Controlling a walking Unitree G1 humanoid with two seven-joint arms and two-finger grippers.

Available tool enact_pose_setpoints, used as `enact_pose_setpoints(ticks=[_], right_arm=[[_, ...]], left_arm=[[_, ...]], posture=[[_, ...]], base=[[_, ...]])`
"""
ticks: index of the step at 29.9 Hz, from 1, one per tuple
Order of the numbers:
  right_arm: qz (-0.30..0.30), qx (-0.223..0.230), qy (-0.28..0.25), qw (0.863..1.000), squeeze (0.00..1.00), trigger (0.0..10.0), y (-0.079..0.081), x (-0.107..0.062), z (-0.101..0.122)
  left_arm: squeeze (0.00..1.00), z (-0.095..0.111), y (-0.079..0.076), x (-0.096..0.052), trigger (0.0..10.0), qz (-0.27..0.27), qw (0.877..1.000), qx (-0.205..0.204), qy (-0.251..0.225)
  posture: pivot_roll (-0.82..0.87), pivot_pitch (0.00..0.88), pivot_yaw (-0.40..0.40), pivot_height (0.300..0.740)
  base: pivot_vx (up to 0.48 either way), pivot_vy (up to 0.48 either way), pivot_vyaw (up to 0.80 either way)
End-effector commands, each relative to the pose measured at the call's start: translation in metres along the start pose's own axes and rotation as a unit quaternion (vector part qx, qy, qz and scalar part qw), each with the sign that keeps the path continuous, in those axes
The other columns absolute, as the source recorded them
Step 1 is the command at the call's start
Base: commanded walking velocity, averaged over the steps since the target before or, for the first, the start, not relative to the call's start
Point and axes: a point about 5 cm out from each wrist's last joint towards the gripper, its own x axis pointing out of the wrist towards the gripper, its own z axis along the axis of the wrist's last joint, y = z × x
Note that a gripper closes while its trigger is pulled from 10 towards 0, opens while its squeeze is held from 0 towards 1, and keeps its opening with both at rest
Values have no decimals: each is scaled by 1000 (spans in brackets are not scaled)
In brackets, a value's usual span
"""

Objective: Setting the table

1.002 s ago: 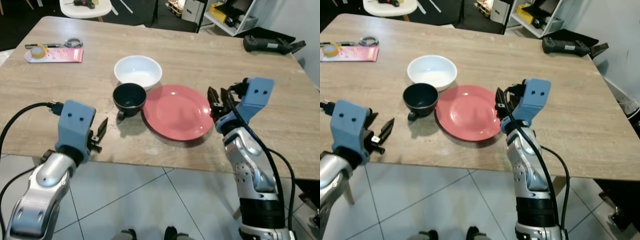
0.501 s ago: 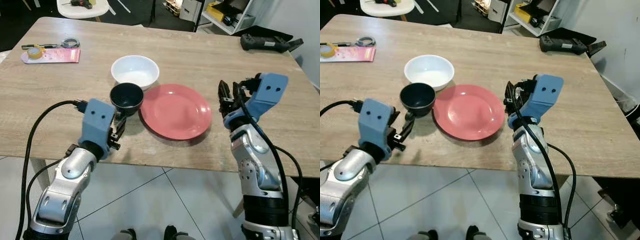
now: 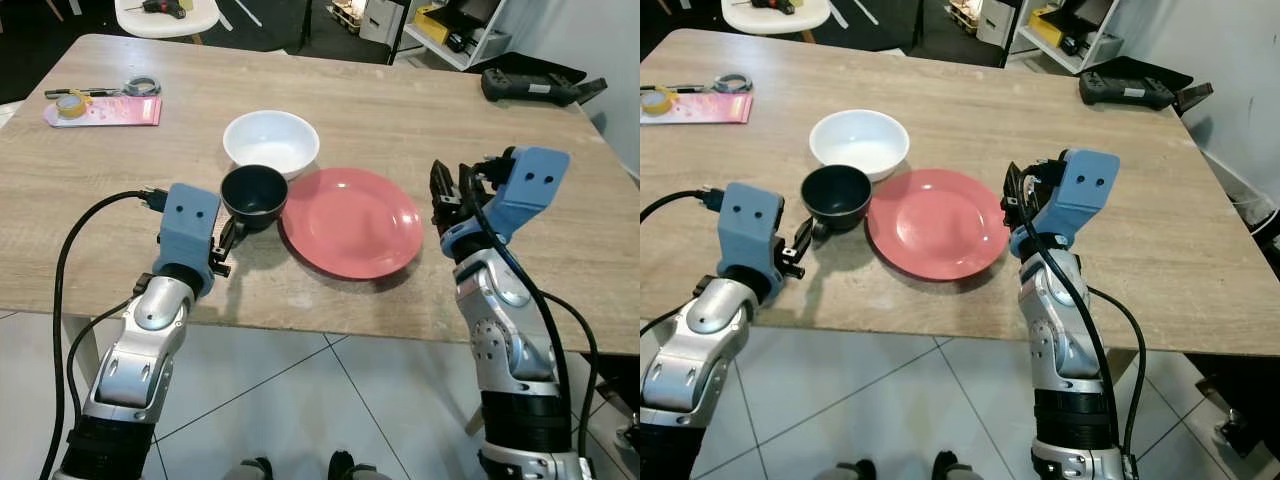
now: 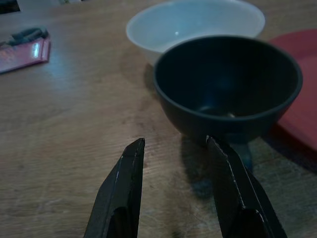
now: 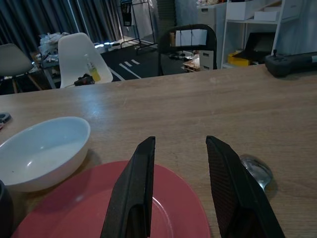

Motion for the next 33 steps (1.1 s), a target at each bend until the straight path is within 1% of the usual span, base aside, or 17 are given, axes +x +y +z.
enact_pose_setpoints(ticks=[1,3,5,8,9,10,11,12,13,15,19,22,23,24,25,28,33], right_arm=[[-9,-2,-1,1000,0,10000,-4,-1,-1],[-10,-5,-2,1000,0,10000,-4,-1,0],[-10,-5,-3,1000,0,10000,-5,-2,0],[-11,-5,-5,1000,0,10000,-5,-3,1],[-11,-5,-5,1000,0,10000,-5,-3,1],[-12,-6,-6,1000,0,10000,-6,-4,1],[-12,-6,-6,1000,0,10000,-6,-5,1],[-12,-6,-6,1000,0,10000,-6,-5,1],[-11,-6,-5,1000,0,10000,-5,-5,0],[-10,-6,-4,1000,0,10000,-5,-5,-1],[-6,-3,0,1000,0,10000,-3,-4,-4],[-3,-2,0,1000,0,10000,-1,-3,-3],[-3,-2,1,1000,0,10000,-1,-3,-4],[-2,-3,1,1000,0,10000,-1,-3,-4],[-2,-3,1,1000,0,10000,-1,-3,-4],[-5,-4,2,1000,0,10000,-2,-4,-4],[-11,-4,4,1000,0,10000,-5,-6,-5]], left_arm=[[0,-5,-4,0,10000,-10,1000,0,5],[0,-5,-4,1,10000,-9,1000,9,-2],[0,5,-6,0,10000,-2,999,31,-30],[0,22,-12,-7,10000,8,995,65,-79],[0,22,-12,-7,10000,8,995,65,-79],[0,31,-20,-16,10000,2,992,69,-102],[0,33,-22,-18,10000,-1,992,67,-106],[0,33,-22,-18,10000,-1,992,67,-106],[0,36,-30,-25,10000,-12,993,46,-111],[0,35,-35,-28,10000,-18,994,31,-104],[0,16,-44,-22,10000,-21,997,3,-69],[0,11,-45,-18,10000,-9,998,5,-56],[227,12,-46,-15,10000,-6,998,14,-56],[227,12,-46,-13,10000,-4,998,21,-56],[1000,13,-46,-12,10000,-3,998,26,-56],[1000,14,-43,-12,10000,0,998,20,-55],[1000,7,-37,-12,10000,17,999,14,-35]], posture=[[97,155,-13,740],[91,153,-9,740],[88,151,-4,740],[83,148,2,740],[83,148,2,740],[83,147,4,740],[83,147,4,740],[83,147,4,740],[86,146,4,740],[95,146,0,740],[95,146,0,740],[95,149,-4,740],[95,149,-4,740],[95,149,-4,740],[95,149,-4,740],[87,154,4,740],[87,157,6,740]], base=[[0,0,0],[0,0,0],[0,0,0],[0,0,0],[0,0,0],[0,0,0],[0,0,0],[0,0,0],[0,0,0],[0,0,0],[0,0,0],[0,0,0],[0,0,0],[0,0,0],[0,0,0],[0,0,0],[0,0,0]])
